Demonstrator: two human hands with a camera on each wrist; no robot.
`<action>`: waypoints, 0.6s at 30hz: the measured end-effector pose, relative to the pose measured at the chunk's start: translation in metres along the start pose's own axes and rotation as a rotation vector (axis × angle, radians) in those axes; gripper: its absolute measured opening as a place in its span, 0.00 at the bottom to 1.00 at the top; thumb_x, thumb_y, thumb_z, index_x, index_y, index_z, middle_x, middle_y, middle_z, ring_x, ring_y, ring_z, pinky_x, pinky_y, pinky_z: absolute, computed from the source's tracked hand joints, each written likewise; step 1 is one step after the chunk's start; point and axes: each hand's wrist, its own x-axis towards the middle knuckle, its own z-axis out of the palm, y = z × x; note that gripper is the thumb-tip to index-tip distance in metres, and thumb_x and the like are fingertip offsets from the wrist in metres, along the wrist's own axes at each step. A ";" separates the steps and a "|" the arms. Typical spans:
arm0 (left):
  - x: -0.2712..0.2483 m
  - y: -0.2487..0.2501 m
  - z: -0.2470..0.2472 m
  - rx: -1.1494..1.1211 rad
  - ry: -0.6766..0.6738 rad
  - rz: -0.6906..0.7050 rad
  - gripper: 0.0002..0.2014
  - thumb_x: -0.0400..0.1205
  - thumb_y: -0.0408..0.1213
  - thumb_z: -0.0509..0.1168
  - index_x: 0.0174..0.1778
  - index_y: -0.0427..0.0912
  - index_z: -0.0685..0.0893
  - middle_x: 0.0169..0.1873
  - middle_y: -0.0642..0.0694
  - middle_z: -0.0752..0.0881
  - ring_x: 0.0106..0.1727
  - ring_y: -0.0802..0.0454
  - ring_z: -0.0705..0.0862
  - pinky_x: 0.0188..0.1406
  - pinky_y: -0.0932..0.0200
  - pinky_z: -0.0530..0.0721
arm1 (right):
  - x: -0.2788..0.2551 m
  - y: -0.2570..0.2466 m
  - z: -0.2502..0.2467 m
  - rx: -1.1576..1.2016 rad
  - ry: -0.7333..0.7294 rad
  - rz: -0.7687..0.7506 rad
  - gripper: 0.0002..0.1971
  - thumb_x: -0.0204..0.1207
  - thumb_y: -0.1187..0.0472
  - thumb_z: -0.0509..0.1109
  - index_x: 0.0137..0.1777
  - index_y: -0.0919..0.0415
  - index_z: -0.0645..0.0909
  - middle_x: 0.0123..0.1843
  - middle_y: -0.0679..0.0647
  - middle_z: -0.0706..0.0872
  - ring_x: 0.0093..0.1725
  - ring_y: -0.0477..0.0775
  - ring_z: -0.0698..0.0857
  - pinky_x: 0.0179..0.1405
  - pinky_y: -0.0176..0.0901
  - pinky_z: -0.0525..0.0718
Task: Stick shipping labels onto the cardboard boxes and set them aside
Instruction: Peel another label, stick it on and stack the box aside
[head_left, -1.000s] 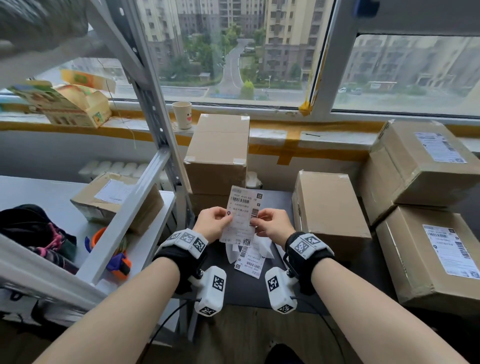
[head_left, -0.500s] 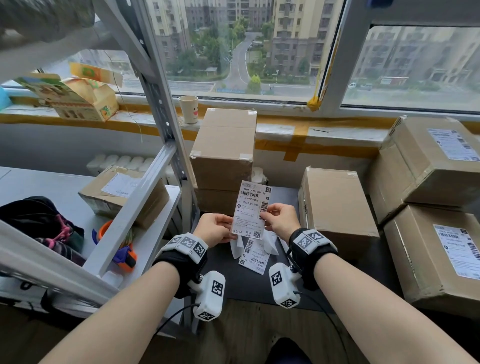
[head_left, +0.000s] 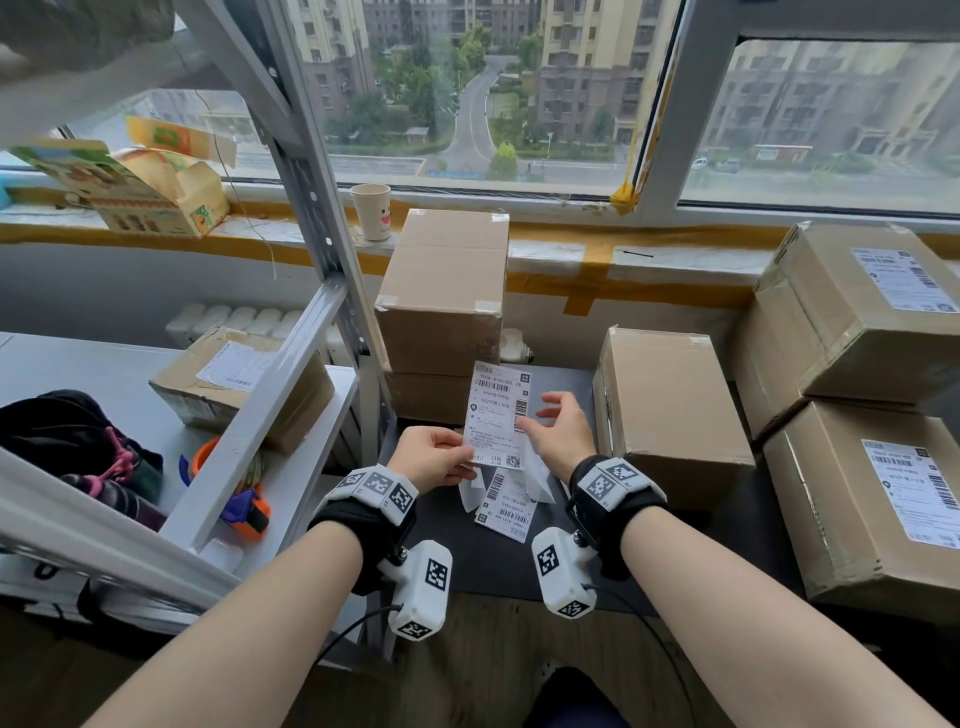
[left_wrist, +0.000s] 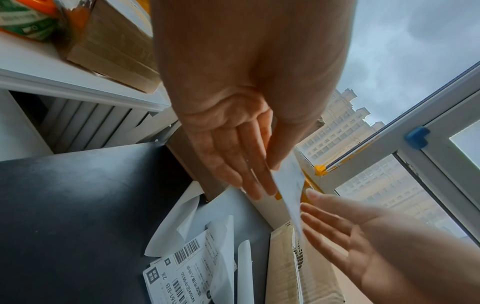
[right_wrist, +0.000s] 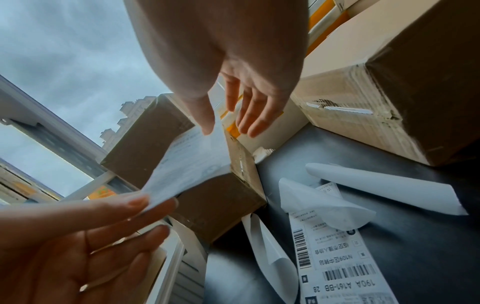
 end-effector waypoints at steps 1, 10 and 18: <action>0.000 0.000 0.001 -0.002 0.012 0.004 0.06 0.80 0.26 0.65 0.38 0.38 0.82 0.20 0.52 0.87 0.21 0.62 0.86 0.23 0.71 0.83 | -0.001 -0.003 -0.001 -0.021 0.040 -0.041 0.18 0.74 0.60 0.74 0.63 0.59 0.75 0.53 0.50 0.79 0.50 0.50 0.80 0.52 0.43 0.81; 0.006 0.000 0.011 -0.060 0.055 0.030 0.04 0.78 0.32 0.70 0.43 0.35 0.82 0.32 0.41 0.88 0.28 0.53 0.87 0.44 0.55 0.86 | -0.016 -0.012 0.008 0.026 -0.396 -0.170 0.12 0.73 0.62 0.75 0.53 0.68 0.87 0.44 0.55 0.88 0.41 0.45 0.86 0.49 0.33 0.84; 0.004 0.001 0.021 -0.063 0.055 0.031 0.12 0.83 0.40 0.64 0.36 0.38 0.82 0.27 0.47 0.88 0.25 0.56 0.86 0.32 0.63 0.81 | -0.017 -0.005 0.003 0.126 -0.425 -0.119 0.10 0.77 0.68 0.70 0.56 0.73 0.85 0.40 0.55 0.86 0.35 0.45 0.82 0.41 0.35 0.83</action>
